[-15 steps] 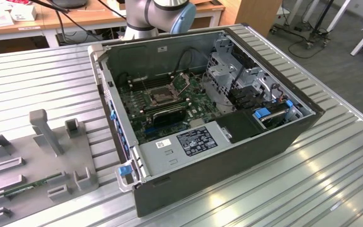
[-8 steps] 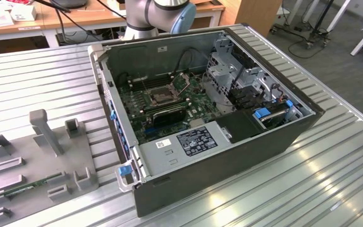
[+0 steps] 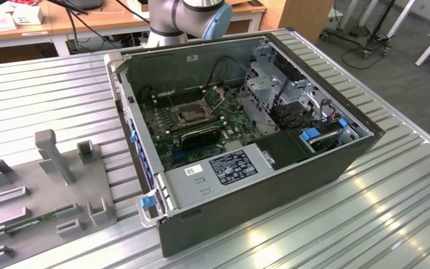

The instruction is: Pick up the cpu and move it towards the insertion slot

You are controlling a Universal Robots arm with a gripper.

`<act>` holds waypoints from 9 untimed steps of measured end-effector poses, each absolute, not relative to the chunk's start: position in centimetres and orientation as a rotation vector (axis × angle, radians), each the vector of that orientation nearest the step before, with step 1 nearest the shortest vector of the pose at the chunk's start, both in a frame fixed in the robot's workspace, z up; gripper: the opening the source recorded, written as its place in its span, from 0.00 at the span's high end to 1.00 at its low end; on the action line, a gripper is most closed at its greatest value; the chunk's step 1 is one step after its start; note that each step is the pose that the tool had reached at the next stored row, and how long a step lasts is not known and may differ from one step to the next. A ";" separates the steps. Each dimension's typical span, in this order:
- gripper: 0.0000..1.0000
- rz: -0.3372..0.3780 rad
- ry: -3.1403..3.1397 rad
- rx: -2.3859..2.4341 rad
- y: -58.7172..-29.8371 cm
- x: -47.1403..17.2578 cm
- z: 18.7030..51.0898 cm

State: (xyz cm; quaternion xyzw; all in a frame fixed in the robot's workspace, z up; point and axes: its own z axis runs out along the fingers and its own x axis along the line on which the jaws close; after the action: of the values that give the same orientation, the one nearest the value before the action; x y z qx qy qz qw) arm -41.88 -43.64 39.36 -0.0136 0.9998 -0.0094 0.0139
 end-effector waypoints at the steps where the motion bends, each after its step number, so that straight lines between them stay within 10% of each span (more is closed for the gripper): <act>1: 0.45 -0.029 3.113 -0.042 -43.6 -41.8 39.4; 9: 0.45 -0.029 3.113 -0.038 -43.6 -41.0 39.3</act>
State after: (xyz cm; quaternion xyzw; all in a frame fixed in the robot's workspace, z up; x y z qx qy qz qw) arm -41.03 -43.63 39.34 -0.0121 0.9998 -0.0094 0.0139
